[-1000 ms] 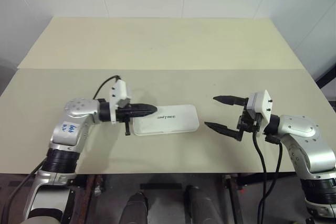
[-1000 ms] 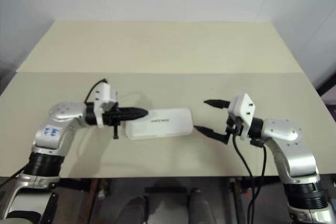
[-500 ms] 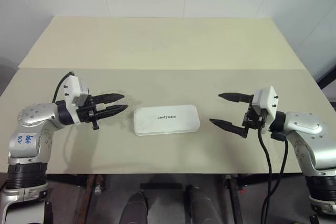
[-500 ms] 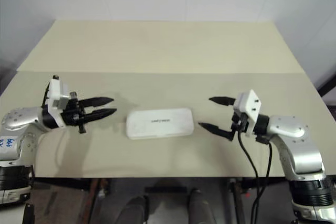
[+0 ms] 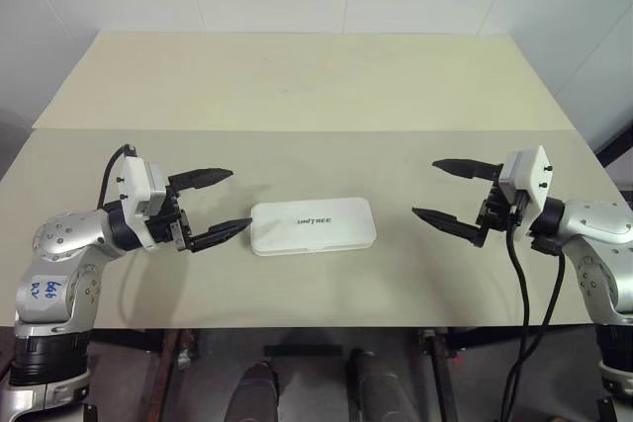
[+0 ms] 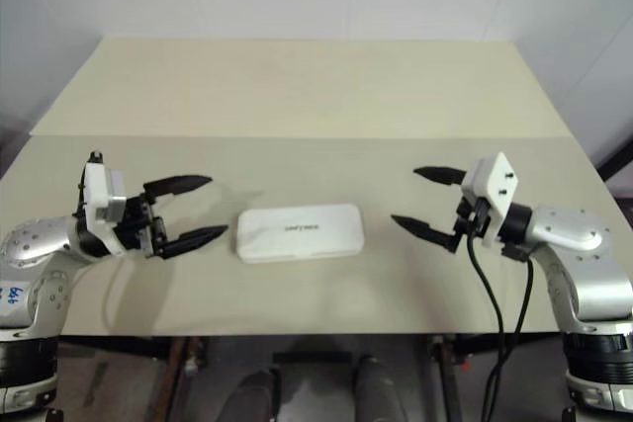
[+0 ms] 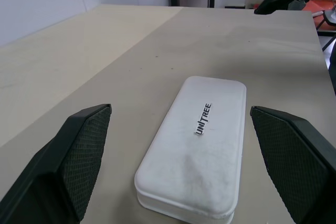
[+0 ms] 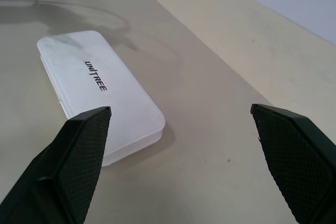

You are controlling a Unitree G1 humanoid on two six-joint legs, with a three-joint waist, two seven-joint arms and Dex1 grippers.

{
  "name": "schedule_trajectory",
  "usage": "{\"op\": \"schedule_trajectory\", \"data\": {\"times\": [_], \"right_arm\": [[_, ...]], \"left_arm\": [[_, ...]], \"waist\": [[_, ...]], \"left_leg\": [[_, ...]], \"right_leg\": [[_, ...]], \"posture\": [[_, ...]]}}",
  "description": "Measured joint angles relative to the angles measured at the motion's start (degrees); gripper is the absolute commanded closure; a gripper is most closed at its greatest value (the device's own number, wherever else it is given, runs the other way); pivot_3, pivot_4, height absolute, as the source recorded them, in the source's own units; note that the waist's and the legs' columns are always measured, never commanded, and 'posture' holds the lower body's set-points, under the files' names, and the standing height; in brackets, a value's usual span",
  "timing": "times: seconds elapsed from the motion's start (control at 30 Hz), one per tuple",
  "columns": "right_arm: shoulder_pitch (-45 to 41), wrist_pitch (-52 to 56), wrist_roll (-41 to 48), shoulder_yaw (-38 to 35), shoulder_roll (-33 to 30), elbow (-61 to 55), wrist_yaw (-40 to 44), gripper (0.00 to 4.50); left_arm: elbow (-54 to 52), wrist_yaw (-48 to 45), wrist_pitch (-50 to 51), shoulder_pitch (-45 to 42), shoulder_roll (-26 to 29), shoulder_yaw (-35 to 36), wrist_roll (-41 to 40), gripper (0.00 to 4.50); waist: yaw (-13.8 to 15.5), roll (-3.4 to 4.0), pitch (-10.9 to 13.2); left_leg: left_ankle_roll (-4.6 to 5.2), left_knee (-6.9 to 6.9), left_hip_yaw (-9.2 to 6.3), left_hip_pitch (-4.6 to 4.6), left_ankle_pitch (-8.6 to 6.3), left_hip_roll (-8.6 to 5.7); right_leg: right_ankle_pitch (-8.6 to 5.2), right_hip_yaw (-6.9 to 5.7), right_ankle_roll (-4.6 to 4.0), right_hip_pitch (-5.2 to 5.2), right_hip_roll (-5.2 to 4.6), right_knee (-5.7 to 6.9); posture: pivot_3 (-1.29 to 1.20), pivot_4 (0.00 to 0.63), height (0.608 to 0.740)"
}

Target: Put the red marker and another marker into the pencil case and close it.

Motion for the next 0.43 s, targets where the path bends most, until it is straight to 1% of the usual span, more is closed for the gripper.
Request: {"op": "schedule_trajectory", "data": {"times": [0.2, 0.27, 0.37, 0.43], "right_arm": [[-1.6, -0.1, 2.2, -1.7, -0.6, -0.1, 0.2, 0.0], [-1.0, -0.8, 1.8, -1.7, -1.6, 0.2, 0.9, 0.0], [1.6, -1.2, 1.6, -2.2, -2.7, 1.1, 1.8, 0.0], [2.0, -1.5, 1.5, -2.7, -3.1, 1.7, 1.9, 0.0]], "left_arm": [[-0.7, 1.7, -2.5, -1.9, -0.3, -0.2, 0.2, 0.05], [-0.4, 1.4, -2.3, -2.7, 0.5, -0.2, 0.1, 0.05], [0.4, 0.3, -1.5, -1.6, 2.2, 0.0, 0.0, 0.05], [0.9, 0.3, -1.2, -1.2, 2.4, 0.1, -0.1, 0.05]], "waist": [[-0.1, -0.01, 0.0], [-0.1, 0.0, 0.0], [-0.1, 0.0, 0.0], [-0.1, 0.0, 0.0]], "left_leg": [[0.0, 0.01, 0.03, 0.01, 0.0, 0.0], [0.0, 0.0, 0.03, 0.01, 0.0, 0.0], [0.04, -0.05, 0.05, -0.02, -0.03, 0.0], [0.04, -0.05, 0.05, -0.02, -0.03, 0.0]], "right_leg": [[0.02, 0.02, -0.01, 0.01, 0.0, -0.02], [0.01, 0.02, 0.0, 0.02, 0.0, -0.07], [0.01, 0.03, -0.01, 0.0, 0.0, -0.12], [0.01, 0.03, -0.01, 0.0, 0.0, -0.12]], "posture": [[0.0, 0.15, 0.74], [0.0, 0.15, 0.74], [0.0, 0.15, 0.74], [0.0, 0.15, 0.74]]}}
